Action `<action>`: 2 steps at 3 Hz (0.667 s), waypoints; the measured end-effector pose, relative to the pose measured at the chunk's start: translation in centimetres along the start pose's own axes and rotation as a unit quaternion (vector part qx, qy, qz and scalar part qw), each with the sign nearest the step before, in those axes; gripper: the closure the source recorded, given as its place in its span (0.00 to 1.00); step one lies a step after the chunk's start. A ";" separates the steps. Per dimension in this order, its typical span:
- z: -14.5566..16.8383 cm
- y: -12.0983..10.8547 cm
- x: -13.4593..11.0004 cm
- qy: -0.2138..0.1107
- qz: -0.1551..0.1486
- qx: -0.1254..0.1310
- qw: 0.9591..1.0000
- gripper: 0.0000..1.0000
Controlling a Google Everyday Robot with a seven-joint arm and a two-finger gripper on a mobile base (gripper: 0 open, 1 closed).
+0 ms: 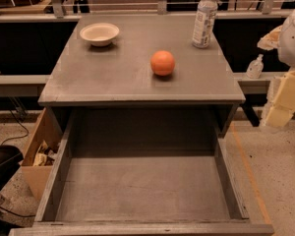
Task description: Place blue plastic bottle into top drawer
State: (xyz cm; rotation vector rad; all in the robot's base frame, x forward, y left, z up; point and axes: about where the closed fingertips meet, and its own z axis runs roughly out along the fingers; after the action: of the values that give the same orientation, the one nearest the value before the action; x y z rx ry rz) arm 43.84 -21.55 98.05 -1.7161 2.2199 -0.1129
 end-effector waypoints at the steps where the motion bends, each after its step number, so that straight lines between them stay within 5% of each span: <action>1: 0.0 0.0 0.0 0.000 0.000 0.000 1.000 0.00; 2: 0.5 -0.3 0.3 -0.020 0.026 0.024 0.999 0.00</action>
Offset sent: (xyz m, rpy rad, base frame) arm 0.0165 -0.0167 -0.0221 0.2006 -0.2215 -0.2259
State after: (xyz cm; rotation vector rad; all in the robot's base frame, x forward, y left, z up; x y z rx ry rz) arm 44.18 -21.81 97.57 -1.6190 2.2126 -0.1178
